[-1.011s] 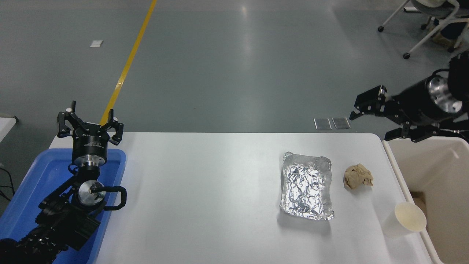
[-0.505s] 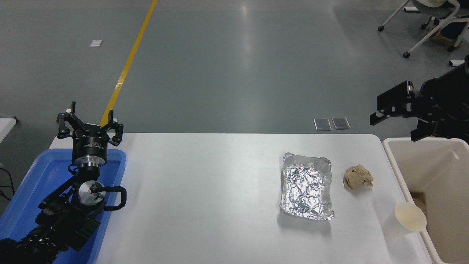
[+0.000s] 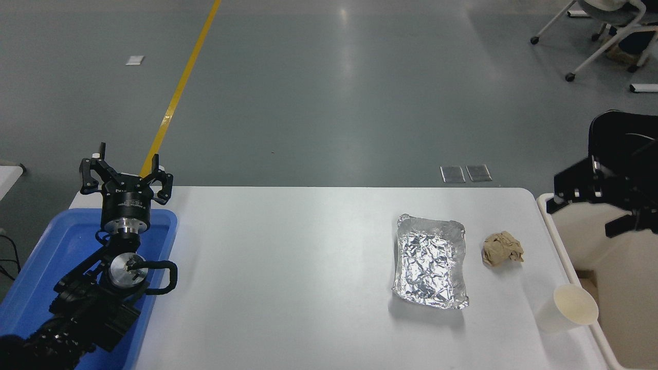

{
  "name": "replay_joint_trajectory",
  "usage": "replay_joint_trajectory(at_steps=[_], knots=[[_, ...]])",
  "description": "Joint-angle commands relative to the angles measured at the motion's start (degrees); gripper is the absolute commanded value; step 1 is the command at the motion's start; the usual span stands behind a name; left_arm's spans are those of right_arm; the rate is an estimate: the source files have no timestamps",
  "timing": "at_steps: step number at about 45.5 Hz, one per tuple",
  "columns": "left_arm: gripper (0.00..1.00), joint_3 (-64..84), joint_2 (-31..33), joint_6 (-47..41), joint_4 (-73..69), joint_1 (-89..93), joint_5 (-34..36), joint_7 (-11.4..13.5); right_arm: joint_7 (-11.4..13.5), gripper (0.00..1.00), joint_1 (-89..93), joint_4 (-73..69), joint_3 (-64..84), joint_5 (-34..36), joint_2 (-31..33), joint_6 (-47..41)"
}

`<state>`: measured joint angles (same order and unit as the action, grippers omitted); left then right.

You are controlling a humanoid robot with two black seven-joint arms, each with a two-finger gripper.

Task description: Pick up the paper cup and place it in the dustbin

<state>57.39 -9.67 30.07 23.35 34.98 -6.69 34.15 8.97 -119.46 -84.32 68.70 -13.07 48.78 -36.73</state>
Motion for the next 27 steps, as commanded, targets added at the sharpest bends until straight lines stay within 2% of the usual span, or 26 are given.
replay_joint_trajectory(at_steps=[1, 10, 27], knots=[[0.99, 0.0, 0.0, -0.01, -0.06, 0.0, -0.07, 0.04, -0.1, 1.0, 12.93, 2.76, -0.85, -0.64, 0.7, 9.74], [0.99, 0.0, 0.0, -0.01, -0.06, -0.08, -0.07, 0.04, -0.71, 1.0, 23.39, 6.54, -2.87, -0.64, 0.35, 17.39], [0.99, 0.0, 0.0, -0.01, -0.06, -0.08, -0.25, 0.13, -0.8, 0.98, 37.28, 12.43, -10.17, -0.64, 0.52, 20.82]])
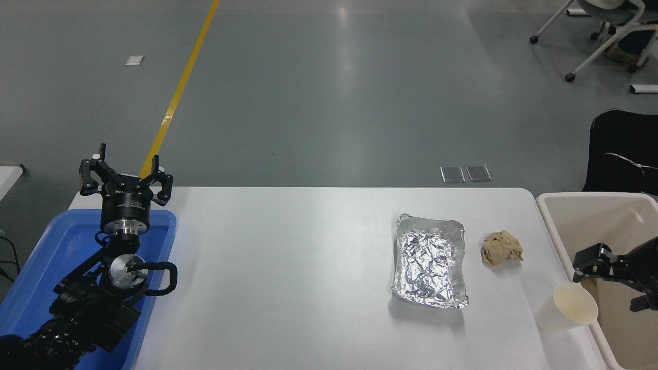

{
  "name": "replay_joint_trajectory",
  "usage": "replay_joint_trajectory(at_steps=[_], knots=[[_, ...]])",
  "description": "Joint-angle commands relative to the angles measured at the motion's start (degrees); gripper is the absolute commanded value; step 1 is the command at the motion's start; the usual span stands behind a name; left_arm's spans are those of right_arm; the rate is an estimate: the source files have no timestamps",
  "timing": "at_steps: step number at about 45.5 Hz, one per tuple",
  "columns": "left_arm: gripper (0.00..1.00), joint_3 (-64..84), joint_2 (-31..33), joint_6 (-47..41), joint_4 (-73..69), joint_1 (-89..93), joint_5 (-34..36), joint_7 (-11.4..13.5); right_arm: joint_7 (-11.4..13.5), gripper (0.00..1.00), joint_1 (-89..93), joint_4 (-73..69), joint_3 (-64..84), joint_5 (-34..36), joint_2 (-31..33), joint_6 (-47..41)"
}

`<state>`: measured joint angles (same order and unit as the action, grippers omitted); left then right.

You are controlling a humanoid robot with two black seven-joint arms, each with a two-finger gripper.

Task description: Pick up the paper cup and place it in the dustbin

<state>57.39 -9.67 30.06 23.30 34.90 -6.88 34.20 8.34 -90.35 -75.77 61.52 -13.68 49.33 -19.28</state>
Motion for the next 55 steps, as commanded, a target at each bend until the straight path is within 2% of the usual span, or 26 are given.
replay_joint_trajectory(at_steps=[1, 20, 26, 29, 32, 34, 37, 38, 55], knots=[[0.99, 0.0, 0.0, -0.01, -0.01, -0.01, -0.06, -0.01, -0.16, 0.98, 8.6, 4.14, -3.33, -0.03, -0.03, 3.46], [0.99, 0.0, 0.0, -0.01, -0.01, -0.01, -0.06, 0.08, -0.08, 0.97, 20.2, 11.7, -11.24, 0.14, -2.14, 6.36], [0.99, 0.0, 0.0, -0.01, -0.01, -0.01, -0.06, 0.08, -0.08, 0.92, 23.81, 14.16, -13.88, 0.14, -3.63, 7.41], [0.99, 0.0, 0.0, -0.01, -0.01, -0.01, -0.06, 0.08, -0.08, 0.81, 25.56, 15.21, -14.93, 0.14, -4.42, 8.64], [0.99, 0.0, 0.0, -0.01, -0.01, -0.01, -0.06, 0.08, -0.08, 0.62, 26.97, 15.92, -15.81, 0.23, -5.12, 9.79], [0.99, 0.0, 0.0, -0.01, -0.01, -0.01, -0.06, -0.01, -0.08, 0.42, 27.59, 16.01, -16.25, 0.49, -5.39, 10.05], [0.99, 0.0, 0.0, -0.01, -0.01, -0.01, -0.06, 0.08, -0.08, 0.03, 28.03, 16.01, -16.69, 0.58, -5.56, 10.05], [0.99, 0.0, 0.0, -0.01, -0.01, -0.01, -0.06, 0.08, -0.08, 0.0, 28.21, 16.01, -16.87, 0.58, -5.56, 10.05], [0.99, 0.0, 0.0, -0.01, -0.01, -0.01, 0.02, 0.08, -0.08, 0.0, 28.03, 15.83, -17.4, 0.49, -5.92, 13.31]])
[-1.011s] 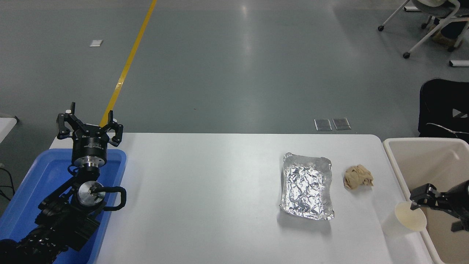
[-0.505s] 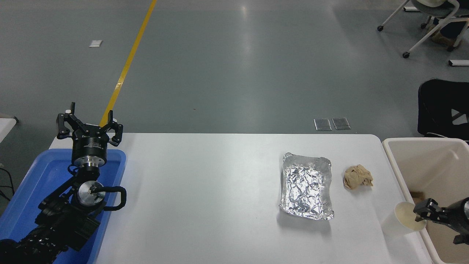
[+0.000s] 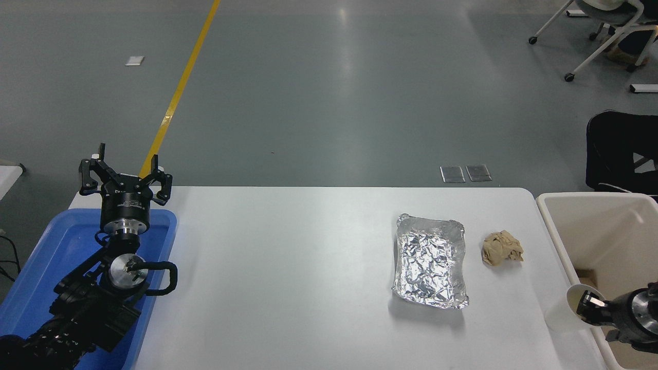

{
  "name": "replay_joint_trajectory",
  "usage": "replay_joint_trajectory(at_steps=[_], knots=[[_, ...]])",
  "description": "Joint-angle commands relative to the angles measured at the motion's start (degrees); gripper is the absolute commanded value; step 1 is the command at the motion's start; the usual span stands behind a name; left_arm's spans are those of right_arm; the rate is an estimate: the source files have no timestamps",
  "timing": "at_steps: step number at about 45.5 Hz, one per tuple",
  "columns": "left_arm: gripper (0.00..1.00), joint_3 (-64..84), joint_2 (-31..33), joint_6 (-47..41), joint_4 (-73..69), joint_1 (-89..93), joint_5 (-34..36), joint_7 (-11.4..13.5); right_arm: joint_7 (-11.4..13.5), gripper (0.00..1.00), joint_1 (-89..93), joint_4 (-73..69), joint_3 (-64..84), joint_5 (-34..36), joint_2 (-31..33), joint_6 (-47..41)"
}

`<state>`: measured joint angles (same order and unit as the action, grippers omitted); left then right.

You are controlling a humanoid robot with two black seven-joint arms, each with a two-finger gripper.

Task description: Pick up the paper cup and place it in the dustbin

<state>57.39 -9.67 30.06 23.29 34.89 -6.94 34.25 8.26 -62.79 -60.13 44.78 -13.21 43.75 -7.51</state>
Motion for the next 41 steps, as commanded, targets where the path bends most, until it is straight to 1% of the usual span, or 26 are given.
replay_joint_trajectory(at_steps=[1, 8, 9, 16, 25, 35, 41], knots=[[0.99, 0.0, 0.0, 0.0, 0.0, 0.0, 0.09, 0.02, 0.0, 0.0, 0.38, 0.1, -0.65, 0.03, -0.33, 1.53], [0.99, 0.0, 0.0, 0.0, 0.0, 0.0, 0.09, 0.02, 0.0, 0.0, -1.02, -0.87, -1.09, 0.03, 1.33, 1.01], [0.99, 0.0, 0.0, 0.0, 0.0, 0.0, 0.09, -0.06, 0.0, 0.0, -2.07, -1.3, -1.09, -0.23, 2.82, 0.74], [0.99, 0.0, 0.0, 0.0, 0.0, 0.09, 0.09, -0.07, 0.0, 0.0, -6.99, -5.25, -0.48, -0.76, 7.22, -1.89], [0.99, 0.0, 0.0, 0.0, 0.0, 0.09, 0.09, -0.07, 0.0, 0.0, -16.74, -12.81, 2.68, -4.8, 11.79, -6.73], [0.99, 0.0, 0.0, 0.0, 0.0, 0.0, 0.09, 0.02, 0.0, 0.0, -33.35, -19.58, 16.38, -5.25, 11.18, -8.14], [0.99, 0.0, 0.0, 0.0, 0.0, 0.09, 0.09, -0.06, -0.09, 0.0, -44.16, -23.1, 25.7, -4.63, 7.5, -8.58]])
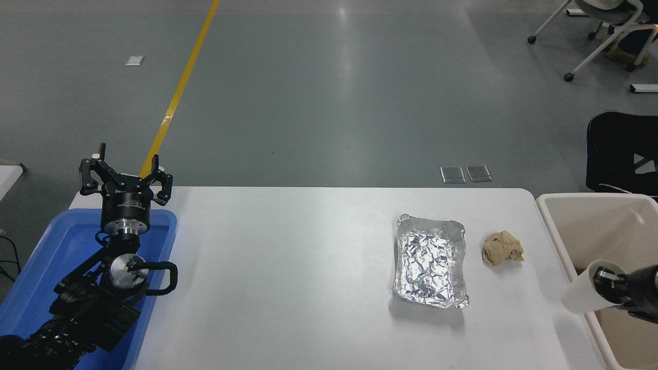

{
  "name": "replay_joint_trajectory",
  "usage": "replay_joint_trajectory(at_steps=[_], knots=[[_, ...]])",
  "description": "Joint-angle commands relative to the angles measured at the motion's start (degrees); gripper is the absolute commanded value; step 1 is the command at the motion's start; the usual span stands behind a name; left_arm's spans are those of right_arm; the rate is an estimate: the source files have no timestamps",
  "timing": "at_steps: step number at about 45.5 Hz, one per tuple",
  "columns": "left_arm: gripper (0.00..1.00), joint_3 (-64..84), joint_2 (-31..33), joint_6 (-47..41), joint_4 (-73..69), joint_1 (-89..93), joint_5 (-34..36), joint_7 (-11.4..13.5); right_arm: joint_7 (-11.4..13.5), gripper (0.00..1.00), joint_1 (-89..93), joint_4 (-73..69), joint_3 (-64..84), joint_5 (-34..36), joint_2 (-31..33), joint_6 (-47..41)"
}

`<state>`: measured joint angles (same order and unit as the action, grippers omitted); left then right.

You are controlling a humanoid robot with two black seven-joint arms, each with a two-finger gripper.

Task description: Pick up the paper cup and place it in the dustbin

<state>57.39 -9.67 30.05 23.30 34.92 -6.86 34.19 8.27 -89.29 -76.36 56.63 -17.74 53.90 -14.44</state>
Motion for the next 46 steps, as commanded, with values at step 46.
replay_joint_trajectory(at_steps=[46], knots=[[0.99, 0.0, 0.0, 0.0, 0.08, 0.06, 0.09, 0.0, -6.08, 0.0, -58.98, -16.19, 24.41, 9.75, -18.57, -30.29]])
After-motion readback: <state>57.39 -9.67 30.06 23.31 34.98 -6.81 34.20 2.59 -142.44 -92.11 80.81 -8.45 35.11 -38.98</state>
